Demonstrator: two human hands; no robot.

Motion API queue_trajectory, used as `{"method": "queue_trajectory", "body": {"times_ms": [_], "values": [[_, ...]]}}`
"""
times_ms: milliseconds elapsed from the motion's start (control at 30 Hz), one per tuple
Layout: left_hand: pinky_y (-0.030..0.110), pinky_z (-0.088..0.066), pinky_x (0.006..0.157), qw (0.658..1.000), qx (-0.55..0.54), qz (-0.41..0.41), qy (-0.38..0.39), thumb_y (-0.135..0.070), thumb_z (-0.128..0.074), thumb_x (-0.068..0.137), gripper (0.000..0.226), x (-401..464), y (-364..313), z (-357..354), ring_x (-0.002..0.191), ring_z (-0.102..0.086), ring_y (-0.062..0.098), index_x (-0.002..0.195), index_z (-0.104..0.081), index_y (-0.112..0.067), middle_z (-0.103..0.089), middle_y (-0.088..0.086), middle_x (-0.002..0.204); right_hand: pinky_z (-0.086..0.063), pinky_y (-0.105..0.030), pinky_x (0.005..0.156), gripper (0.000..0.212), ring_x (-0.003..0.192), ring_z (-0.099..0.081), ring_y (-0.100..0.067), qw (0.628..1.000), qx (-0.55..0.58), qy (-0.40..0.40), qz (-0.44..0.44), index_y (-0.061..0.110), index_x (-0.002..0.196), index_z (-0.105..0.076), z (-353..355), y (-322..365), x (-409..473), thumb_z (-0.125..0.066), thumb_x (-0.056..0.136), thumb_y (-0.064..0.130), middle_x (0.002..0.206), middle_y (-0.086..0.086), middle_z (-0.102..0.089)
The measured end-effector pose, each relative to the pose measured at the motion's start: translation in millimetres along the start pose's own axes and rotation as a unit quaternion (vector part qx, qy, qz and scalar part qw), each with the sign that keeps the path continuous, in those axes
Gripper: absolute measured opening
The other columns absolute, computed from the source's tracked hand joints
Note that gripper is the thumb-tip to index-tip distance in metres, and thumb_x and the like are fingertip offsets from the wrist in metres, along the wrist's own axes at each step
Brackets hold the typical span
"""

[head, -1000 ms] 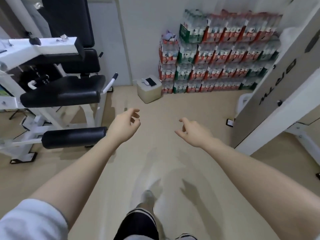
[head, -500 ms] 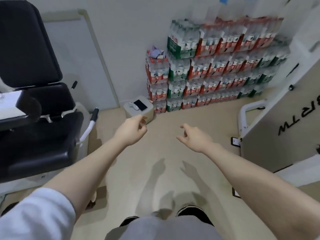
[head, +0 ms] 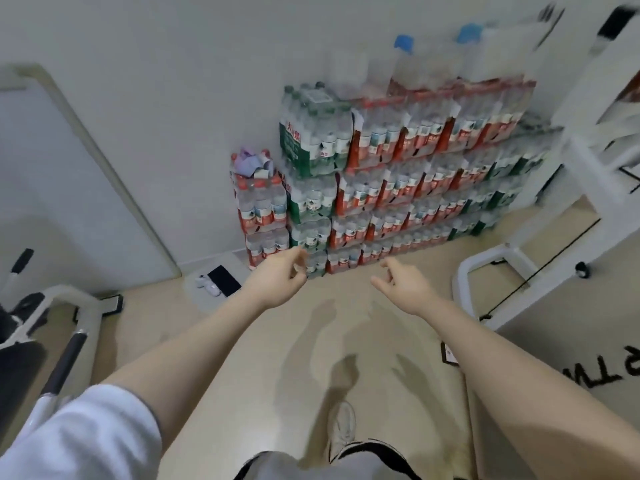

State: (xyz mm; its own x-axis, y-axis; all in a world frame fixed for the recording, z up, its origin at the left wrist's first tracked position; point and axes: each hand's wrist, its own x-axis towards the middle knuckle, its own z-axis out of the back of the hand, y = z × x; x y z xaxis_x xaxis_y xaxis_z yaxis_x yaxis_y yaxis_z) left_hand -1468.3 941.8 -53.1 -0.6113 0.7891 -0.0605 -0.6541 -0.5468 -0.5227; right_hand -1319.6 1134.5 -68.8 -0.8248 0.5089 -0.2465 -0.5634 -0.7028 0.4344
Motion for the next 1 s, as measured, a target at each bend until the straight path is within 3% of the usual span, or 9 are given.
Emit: {"method": "queue_trajectory", "body": {"times_ms": [133,333,567,700,767,900,1000], "values": [[0.032,-0.047,0.08,0.999,-0.015,0.039,-0.014,-0.014,-0.046,0.087,0.036,75,5,17,0.09,-0.058,0.021,0.124,-0.049,-0.013,-0.064,0.004,0.111,-0.05,-0.04,0.082,0.046,0.094,-0.056,-0.02,0.999,-0.006,0.032,0.034,0.015,0.124,-0.043,36,-1,82,-0.043,0.092,0.046,0.105,-0.001,-0.057],[0.032,-0.046,0.084,0.991,-0.045,0.115,-0.06,-0.011,-0.046,0.087,0.037,153,47,49,0.096,-0.058,0.025,0.123,-0.05,-0.01,-0.062,0.008,0.116,-0.048,-0.037,0.075,0.048,0.086,-0.054,-0.016,0.989,-0.04,0.094,0.105,0.015,0.13,-0.042,42,27,190,-0.043,0.092,0.045,0.094,0.004,-0.053],[0.028,-0.041,0.085,0.975,-0.071,0.192,-0.091,-0.012,-0.046,0.089,0.04,254,130,71,0.1,-0.058,0.027,0.128,-0.045,-0.008,-0.059,0.011,0.123,-0.051,-0.039,0.074,0.046,0.084,-0.059,-0.02,0.972,-0.077,0.141,0.173,0.016,0.132,-0.037,34,73,335,-0.045,0.093,0.039,0.1,-0.003,-0.06],[0.028,-0.041,0.083,0.968,-0.074,0.218,-0.101,-0.013,-0.047,0.09,0.037,328,182,95,0.102,-0.058,0.027,0.126,-0.047,-0.006,-0.059,0.012,0.122,-0.038,-0.029,0.075,0.044,0.095,-0.05,-0.021,0.946,-0.148,0.201,0.205,0.011,0.133,-0.038,40,107,427,-0.044,0.094,0.031,0.117,-0.009,-0.055],[0.03,-0.042,0.084,0.969,-0.057,0.225,-0.086,-0.015,-0.048,0.089,0.038,365,204,110,0.102,-0.058,0.028,0.127,-0.047,-0.007,-0.06,0.012,0.121,-0.042,-0.031,0.084,0.043,0.105,-0.051,-0.022,0.935,-0.169,0.225,0.217,0.012,0.132,-0.04,44,124,468,-0.045,0.093,0.031,0.129,-0.009,-0.051],[0.03,-0.042,0.084,0.963,-0.077,0.246,-0.076,-0.014,-0.046,0.089,0.038,421,241,127,0.103,-0.057,0.028,0.127,-0.047,-0.007,-0.059,0.012,0.122,-0.044,-0.034,0.083,0.031,0.096,-0.053,-0.021,0.933,-0.155,0.237,0.222,0.01,0.119,-0.047,41,154,531,-0.043,0.094,0.028,0.116,-0.009,-0.055],[0.03,-0.041,0.087,0.957,-0.098,0.265,-0.069,-0.013,-0.047,0.088,0.042,446,265,126,0.105,-0.056,0.029,0.13,-0.044,-0.008,-0.056,0.012,0.126,-0.045,-0.036,0.088,0.034,0.101,-0.054,-0.022,0.947,-0.113,0.215,0.211,0.011,0.124,-0.045,25,172,562,-0.045,0.094,0.026,0.116,-0.008,-0.053]]}}
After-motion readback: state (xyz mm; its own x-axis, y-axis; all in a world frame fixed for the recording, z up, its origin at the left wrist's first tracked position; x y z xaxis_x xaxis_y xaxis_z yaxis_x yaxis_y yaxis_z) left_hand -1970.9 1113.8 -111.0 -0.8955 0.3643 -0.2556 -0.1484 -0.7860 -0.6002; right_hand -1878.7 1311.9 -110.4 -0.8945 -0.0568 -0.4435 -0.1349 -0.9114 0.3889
